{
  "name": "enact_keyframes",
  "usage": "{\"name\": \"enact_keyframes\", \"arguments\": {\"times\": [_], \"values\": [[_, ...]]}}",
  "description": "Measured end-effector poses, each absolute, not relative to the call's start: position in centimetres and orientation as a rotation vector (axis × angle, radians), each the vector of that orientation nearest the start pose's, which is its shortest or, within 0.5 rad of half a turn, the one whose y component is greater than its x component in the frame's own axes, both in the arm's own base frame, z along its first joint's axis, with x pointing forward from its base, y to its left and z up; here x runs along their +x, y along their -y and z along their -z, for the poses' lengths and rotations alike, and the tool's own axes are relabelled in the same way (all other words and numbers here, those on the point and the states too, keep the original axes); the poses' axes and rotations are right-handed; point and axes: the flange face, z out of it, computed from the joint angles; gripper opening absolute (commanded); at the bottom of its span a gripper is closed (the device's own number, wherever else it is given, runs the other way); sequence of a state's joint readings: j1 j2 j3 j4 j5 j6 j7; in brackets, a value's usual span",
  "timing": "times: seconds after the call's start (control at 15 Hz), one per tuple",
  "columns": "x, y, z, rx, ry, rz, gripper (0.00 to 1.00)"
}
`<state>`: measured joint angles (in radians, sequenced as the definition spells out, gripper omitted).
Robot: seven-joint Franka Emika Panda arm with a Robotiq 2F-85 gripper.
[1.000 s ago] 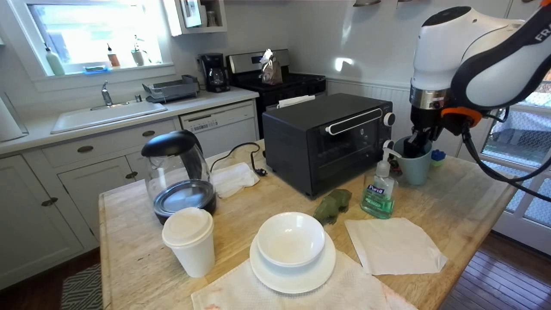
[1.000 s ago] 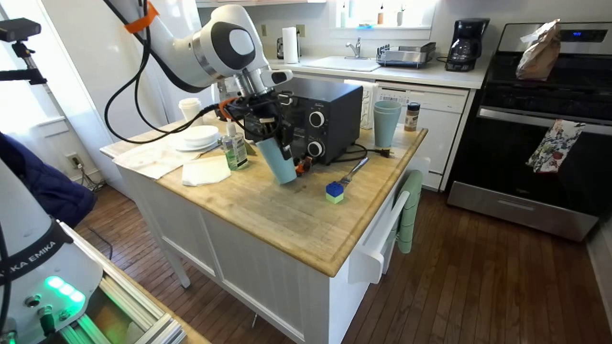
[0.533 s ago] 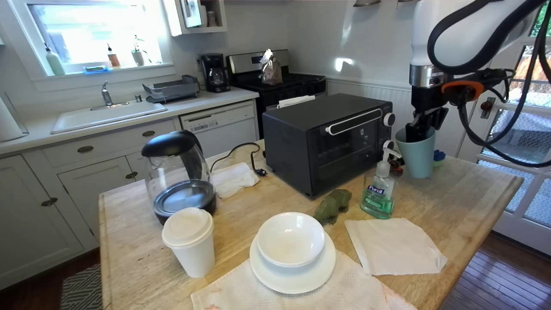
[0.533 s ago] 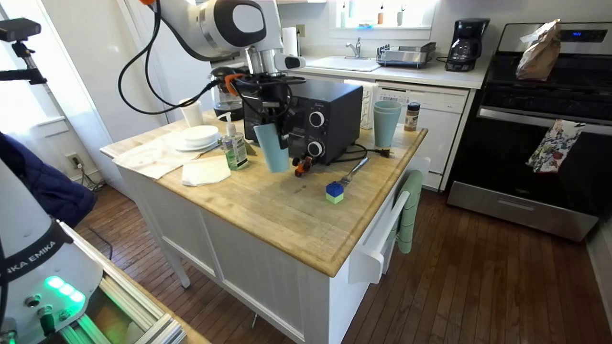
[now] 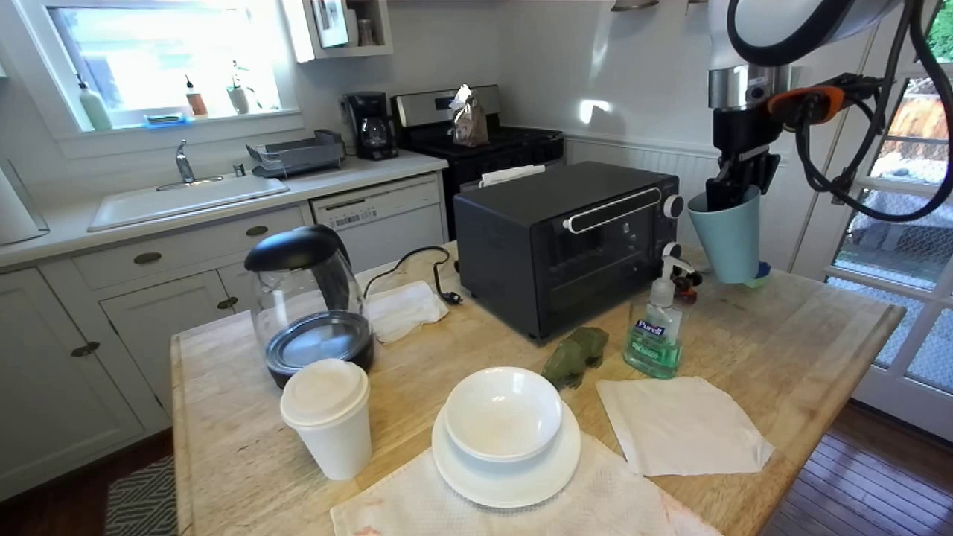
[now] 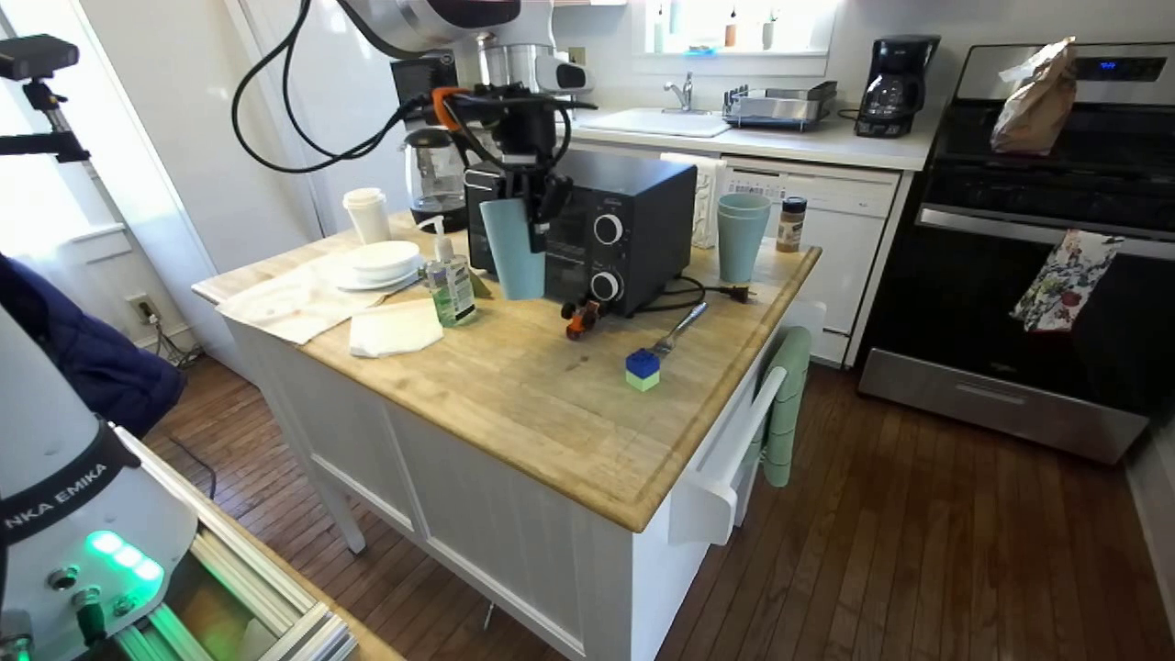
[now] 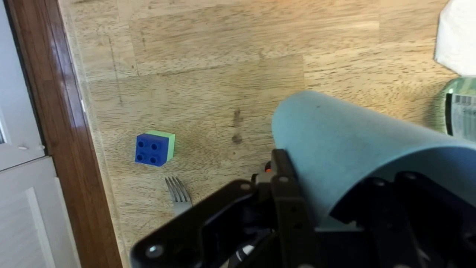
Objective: Pick up the light blue cup and put it the right way up on the oven
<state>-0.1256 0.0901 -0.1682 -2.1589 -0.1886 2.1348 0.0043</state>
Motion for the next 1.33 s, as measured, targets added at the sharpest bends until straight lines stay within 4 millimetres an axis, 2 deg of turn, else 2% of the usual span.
{"name": "enact_keyframes", "arguments": {"times": [0.13, 0.2, 0.27, 0.53, 0.6, 0.67, 0.87, 1.33], "values": [[51.3, 16.2, -36.4, -3.252, -0.296, -0.241, 0.02], [51.4, 16.1, -37.3, -3.241, -0.289, -0.248, 0.06], [51.5, 16.1, -37.8, -3.242, -0.287, -0.242, 0.06], [51.4, 16.0, -37.1, -3.239, -0.286, -0.262, 0.06], [51.4, 16.0, -37.1, -3.239, -0.286, -0.263, 0.02], [51.4, 16.0, -37.1, -3.239, -0.286, -0.263, 0.02], [51.7, 15.9, -37.8, -3.237, -0.278, -0.236, 0.02], [53.8, 15.5, -45.4, -3.14, -0.245, -0.043, 0.02]]}}
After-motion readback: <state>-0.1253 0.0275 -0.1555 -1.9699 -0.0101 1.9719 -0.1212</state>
